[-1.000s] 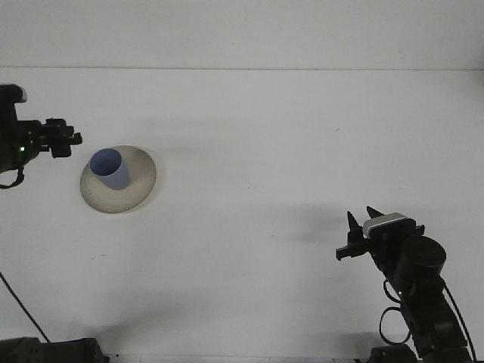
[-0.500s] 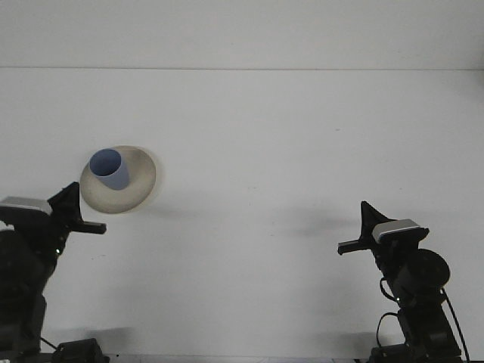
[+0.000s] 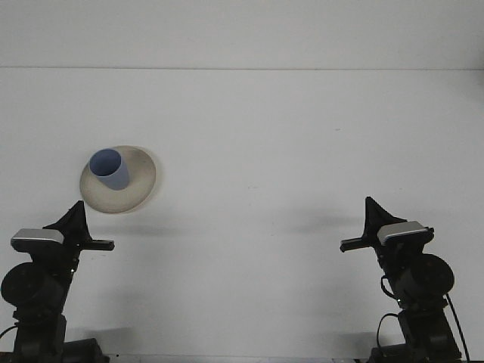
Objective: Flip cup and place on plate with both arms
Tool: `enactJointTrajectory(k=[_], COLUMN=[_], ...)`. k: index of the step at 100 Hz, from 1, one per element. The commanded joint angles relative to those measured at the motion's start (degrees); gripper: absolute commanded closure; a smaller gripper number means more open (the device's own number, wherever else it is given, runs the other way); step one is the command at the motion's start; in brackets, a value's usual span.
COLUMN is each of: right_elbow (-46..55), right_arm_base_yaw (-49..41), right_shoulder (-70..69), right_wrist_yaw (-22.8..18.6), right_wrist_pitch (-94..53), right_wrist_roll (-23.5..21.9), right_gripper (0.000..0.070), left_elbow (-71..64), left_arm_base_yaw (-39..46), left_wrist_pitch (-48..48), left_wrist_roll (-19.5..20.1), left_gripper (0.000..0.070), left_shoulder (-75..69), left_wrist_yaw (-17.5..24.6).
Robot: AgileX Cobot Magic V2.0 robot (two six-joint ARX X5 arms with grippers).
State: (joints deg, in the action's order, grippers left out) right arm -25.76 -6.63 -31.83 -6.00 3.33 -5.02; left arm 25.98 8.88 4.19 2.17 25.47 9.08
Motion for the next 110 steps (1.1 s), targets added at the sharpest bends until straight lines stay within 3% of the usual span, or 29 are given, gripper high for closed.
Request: enactJointTrajectory(k=[1, 51, 60, 69, 85, 110], right_elbow=[-0.31, -0.31, -0.31, -0.31, -0.31, -0.31], right_arm_base_yaw=[0.02, 0.02, 0.02, 0.02, 0.0, 0.0], right_shoulder=[0.0, 0.0, 0.0, 0.0, 0.0, 0.0], right_wrist_yaw=[0.04, 0.07, 0.07, 0.07, 0.07, 0.07], right_wrist_pitch=[0.96, 1.14, 1.14, 1.14, 1.14, 1.14], right_wrist_roll=[-0.98, -0.96, -0.96, -0.96, -0.96, -0.96], right_gripper=[0.07, 0.07, 0.07, 0.07, 0.07, 0.07], left_elbow=[0.87, 0.87, 0.7, -0.98, -8.7, -20.87], left_arm_base_yaw=[0.22, 0.22, 0.22, -0.66, -5.99, -8.92], left_wrist_pitch=[0.55, 0.59, 1.22, 2.01, 4.59, 5.92], left_wrist_roll=[-0.28, -0.28, 2.73, 2.73, 2.69, 1.22], left_gripper=[0.0688, 0.0688, 0.0688, 0.0688, 0.0688, 0.0688], left_shoulder=[-0.02, -0.11, -0.31, -2.1, -6.58, -19.52], left_wrist_yaw=[-0.28, -0.28, -0.31, -0.37, -8.41, -9.57])
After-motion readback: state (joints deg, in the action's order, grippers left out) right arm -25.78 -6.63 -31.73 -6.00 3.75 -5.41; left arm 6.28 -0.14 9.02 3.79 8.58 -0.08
